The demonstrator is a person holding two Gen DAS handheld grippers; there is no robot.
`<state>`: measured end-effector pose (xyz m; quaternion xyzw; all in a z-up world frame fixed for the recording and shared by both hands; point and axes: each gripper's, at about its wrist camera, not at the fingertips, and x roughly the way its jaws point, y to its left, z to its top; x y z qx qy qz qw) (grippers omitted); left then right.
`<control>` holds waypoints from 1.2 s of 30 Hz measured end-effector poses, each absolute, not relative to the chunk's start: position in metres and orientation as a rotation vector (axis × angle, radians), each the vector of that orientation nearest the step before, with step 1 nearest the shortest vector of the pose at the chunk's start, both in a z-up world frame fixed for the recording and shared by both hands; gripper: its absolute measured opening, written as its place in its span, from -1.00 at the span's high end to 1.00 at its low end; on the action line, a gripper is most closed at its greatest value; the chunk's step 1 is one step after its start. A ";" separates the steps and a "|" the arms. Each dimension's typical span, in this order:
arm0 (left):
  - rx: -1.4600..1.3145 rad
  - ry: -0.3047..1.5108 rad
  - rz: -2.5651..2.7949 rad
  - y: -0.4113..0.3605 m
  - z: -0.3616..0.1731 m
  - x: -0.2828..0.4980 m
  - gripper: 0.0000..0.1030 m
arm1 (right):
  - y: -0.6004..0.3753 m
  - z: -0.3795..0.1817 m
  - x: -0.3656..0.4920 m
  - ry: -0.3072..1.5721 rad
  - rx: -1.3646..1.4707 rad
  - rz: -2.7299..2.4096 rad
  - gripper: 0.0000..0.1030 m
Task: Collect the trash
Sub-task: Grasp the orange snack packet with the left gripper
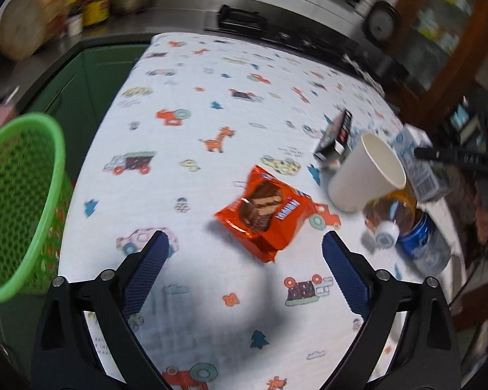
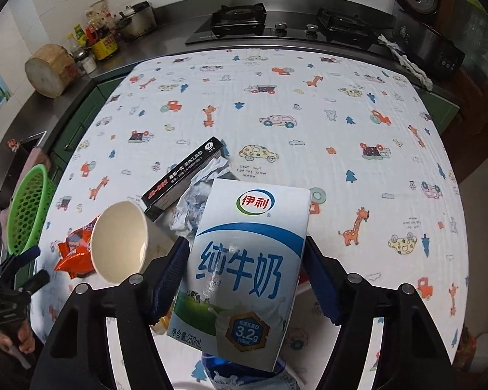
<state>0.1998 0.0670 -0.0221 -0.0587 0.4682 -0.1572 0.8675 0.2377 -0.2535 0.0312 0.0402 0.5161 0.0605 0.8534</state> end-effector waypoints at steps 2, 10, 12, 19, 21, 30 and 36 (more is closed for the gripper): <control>-0.062 0.968 -0.343 0.056 -0.024 0.200 -0.89 | -0.255 0.031 0.234 1.080 0.096 0.140 -0.32; 0.055 0.957 -0.335 0.038 -0.039 0.219 -0.89 | -0.260 0.034 0.223 1.054 0.126 0.184 -0.31; 0.053 0.964 -0.342 0.037 -0.044 0.225 -0.89 | -0.261 0.037 0.220 1.043 0.132 0.198 -0.31; 0.054 0.955 -0.390 0.024 -0.053 0.228 -0.60 | -0.257 0.049 0.205 1.004 0.134 0.248 -0.31; 0.049 0.969 -0.395 0.022 -0.056 0.229 -0.39 | -0.255 0.054 0.201 0.991 0.134 0.264 -0.31; 0.035 0.927 -0.381 0.030 -0.045 0.218 0.13 | -0.232 0.075 0.186 0.940 0.117 0.329 -0.31; 0.033 0.921 -0.363 0.043 -0.040 0.209 0.40 | -0.210 0.083 0.182 0.923 0.096 0.375 -0.31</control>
